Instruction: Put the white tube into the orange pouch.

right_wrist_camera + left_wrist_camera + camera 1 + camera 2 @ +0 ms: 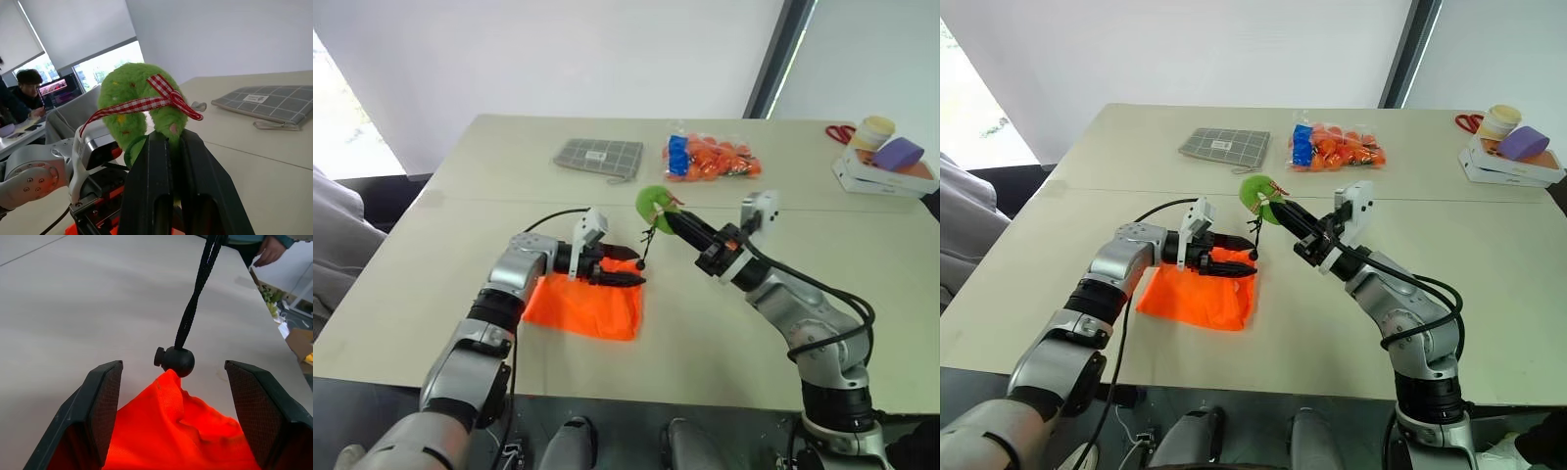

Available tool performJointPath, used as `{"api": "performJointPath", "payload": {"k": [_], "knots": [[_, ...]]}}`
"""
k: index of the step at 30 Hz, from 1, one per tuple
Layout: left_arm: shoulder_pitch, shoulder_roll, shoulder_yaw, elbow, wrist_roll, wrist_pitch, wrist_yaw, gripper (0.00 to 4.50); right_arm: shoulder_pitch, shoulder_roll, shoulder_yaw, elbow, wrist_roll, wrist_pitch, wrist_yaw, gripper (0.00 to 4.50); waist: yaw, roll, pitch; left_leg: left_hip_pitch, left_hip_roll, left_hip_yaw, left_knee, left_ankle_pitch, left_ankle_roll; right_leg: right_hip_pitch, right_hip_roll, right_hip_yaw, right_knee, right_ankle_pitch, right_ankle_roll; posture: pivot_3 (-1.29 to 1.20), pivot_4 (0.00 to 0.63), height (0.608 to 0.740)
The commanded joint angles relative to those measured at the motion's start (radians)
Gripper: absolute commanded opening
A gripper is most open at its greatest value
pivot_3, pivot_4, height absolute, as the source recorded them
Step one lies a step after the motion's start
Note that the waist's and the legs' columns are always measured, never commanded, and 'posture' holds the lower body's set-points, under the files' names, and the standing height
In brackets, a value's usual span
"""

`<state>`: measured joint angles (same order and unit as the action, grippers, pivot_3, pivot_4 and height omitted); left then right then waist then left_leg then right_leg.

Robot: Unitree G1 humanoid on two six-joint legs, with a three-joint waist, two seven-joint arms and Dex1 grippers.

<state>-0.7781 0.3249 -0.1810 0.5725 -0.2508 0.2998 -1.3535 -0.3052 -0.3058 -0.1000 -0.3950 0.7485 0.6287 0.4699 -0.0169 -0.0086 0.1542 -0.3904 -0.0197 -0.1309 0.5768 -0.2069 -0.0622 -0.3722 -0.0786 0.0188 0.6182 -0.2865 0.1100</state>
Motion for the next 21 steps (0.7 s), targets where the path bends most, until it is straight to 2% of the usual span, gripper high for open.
{"api": "performJointPath", "payload": {"k": [1,4,6,7,16,21], "knots": [[-0.020,-0.003,0.018,-0.023,-0.021,-0.001,-0.012,2.73,0.000,0.001,0.005,-0.052,0.014,-0.013,0.006,0.00,0.000,0.000,0.000,0.000,0.000,0.000,0.000,0.000,0.000,0.000,0.000,0.000,0.000,0.000,0.000,0.00,0.150,0.724],[-0.020,-0.004,0.020,-0.024,-0.021,-0.005,-0.013,1.16,0.006,-0.001,0.007,-0.056,0.014,-0.013,0.005,0.00,0.000,0.000,0.000,0.000,0.000,0.000,0.000,0.000,0.000,0.000,0.000,0.000,0.000,0.000,0.000,0.00,0.150,0.724],[-0.019,-0.005,0.021,-0.025,-0.022,-0.005,-0.011,0.35,0.010,-0.002,0.009,-0.057,0.013,-0.014,0.007,0.00,0.000,0.000,0.000,0.000,0.000,0.000,0.000,0.000,0.000,0.000,0.000,0.000,0.000,0.000,0.000,0.00,0.150,0.724],[-0.019,-0.005,0.021,-0.025,-0.021,-0.007,-0.009,0.18,0.011,-0.003,0.010,-0.057,0.013,-0.015,0.008,0.00,0.000,0.000,0.000,0.000,0.000,0.000,0.000,0.000,0.000,0.000,0.000,0.000,0.000,0.000,0.000,0.00,0.150,0.724],[0.003,0.020,-0.022,-0.062,0.018,-0.012,-0.017,0.19,-0.013,0.002,0.002,-0.030,-0.015,-0.037,-0.014,0.00,-0.001,0.000,0.000,0.000,0.000,0.000,0.000,0.000,0.000,0.000,0.000,0.000,0.000,0.000,0.000,0.00,0.150,0.724],[0.072,0.078,-0.095,-0.198,0.041,0.041,-0.062,0.19,-0.076,-0.001,-0.016,0.101,-0.162,-0.101,-0.119,0.00,-0.004,0.000,0.000,0.001,0.000,0.000,0.000,0.000,0.000,0.000,0.000,0.000,0.001,0.000,0.000,0.00,0.150,0.724]]}}
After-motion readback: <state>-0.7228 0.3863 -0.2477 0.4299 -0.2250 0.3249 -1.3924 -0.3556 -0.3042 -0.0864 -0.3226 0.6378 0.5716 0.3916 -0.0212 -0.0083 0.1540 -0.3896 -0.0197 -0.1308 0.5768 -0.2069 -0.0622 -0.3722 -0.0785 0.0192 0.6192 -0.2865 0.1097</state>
